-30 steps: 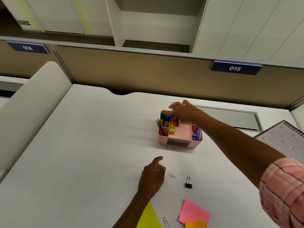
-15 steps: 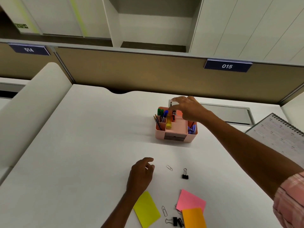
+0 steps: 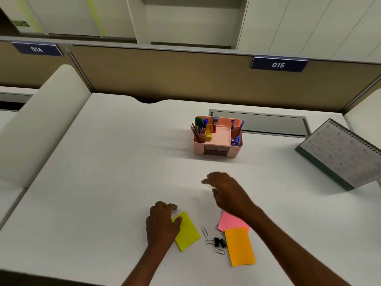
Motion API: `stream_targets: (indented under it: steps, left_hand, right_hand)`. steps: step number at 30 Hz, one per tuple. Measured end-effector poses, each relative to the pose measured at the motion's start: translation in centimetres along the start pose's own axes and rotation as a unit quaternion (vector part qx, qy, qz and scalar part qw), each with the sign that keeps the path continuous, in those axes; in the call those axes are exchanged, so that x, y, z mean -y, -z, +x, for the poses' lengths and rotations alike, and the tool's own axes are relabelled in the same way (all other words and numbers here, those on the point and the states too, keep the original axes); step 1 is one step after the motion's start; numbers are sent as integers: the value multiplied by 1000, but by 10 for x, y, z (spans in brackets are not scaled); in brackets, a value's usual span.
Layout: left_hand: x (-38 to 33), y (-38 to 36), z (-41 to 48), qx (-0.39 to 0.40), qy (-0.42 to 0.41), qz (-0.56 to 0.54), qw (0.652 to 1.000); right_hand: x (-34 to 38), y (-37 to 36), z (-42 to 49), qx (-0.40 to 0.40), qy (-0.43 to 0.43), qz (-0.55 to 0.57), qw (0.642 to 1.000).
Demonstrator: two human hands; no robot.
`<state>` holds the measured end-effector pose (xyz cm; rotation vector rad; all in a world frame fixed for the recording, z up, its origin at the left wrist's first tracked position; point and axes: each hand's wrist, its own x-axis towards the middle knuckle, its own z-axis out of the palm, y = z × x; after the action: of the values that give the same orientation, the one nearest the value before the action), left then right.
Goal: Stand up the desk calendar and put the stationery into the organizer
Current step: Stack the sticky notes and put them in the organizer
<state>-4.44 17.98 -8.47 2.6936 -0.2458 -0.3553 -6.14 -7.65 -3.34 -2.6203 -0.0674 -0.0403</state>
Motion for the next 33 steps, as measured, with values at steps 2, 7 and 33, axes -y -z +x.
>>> stream_targets:
  steps: [2, 7, 33]
  left_hand:
    - [5, 0, -11, 7, 14, -3, 1000]
    - [14, -3, -37, 15, 36, -16, 999]
    - [-73, 38, -7, -69, -108, -222, 967]
  right_hand:
    - [10, -21, -26, 14, -17, 24, 999]
    - [42, -67, -76, 110, -49, 35, 992]
    - [44, -7, -39, -88, -18, -20, 996]
